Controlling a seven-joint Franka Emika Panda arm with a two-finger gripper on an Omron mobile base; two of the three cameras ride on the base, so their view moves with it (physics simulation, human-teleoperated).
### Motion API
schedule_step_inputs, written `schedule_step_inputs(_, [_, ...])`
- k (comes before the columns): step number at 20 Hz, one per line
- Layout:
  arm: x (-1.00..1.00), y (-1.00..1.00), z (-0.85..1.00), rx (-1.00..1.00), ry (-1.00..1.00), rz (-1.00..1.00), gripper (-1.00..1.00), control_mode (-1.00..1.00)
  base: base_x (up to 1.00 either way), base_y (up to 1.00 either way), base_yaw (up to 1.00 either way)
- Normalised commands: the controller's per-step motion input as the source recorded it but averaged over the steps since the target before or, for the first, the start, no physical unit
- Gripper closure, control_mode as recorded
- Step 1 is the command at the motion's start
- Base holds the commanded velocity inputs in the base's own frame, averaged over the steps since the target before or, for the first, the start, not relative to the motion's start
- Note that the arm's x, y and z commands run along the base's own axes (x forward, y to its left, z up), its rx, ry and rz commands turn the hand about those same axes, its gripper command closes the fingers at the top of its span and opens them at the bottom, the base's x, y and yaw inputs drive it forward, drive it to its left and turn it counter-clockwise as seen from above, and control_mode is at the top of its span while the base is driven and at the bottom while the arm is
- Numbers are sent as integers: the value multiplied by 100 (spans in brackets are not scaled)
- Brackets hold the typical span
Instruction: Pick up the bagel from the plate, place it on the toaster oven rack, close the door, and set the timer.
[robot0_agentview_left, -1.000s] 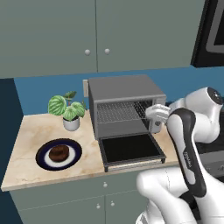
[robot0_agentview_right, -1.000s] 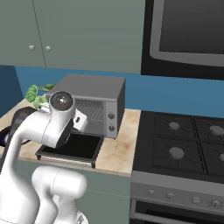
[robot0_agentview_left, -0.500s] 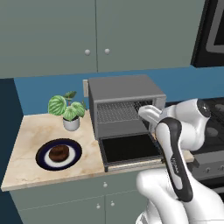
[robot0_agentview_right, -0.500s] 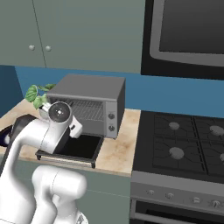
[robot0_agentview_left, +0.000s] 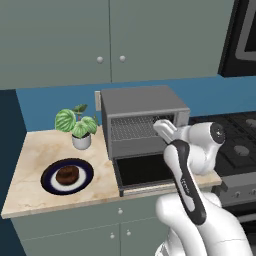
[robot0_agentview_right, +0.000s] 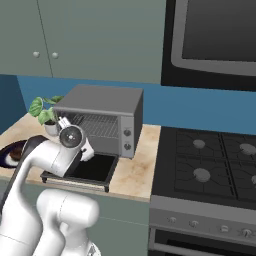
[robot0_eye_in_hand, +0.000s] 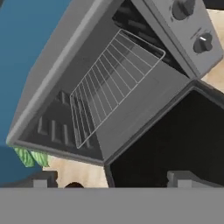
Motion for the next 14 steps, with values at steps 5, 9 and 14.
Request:
schedule_step_inputs(5, [35,0,-17,15,0,-5,-100,-100,0,0,0])
schedule_step_inputs(9, [27,-2,-9,16,0,0,-100,-100,0,0,0])
schedule_step_inputs(14, [21,-5,-11,17,0,0,-100,-100,0,0,0])
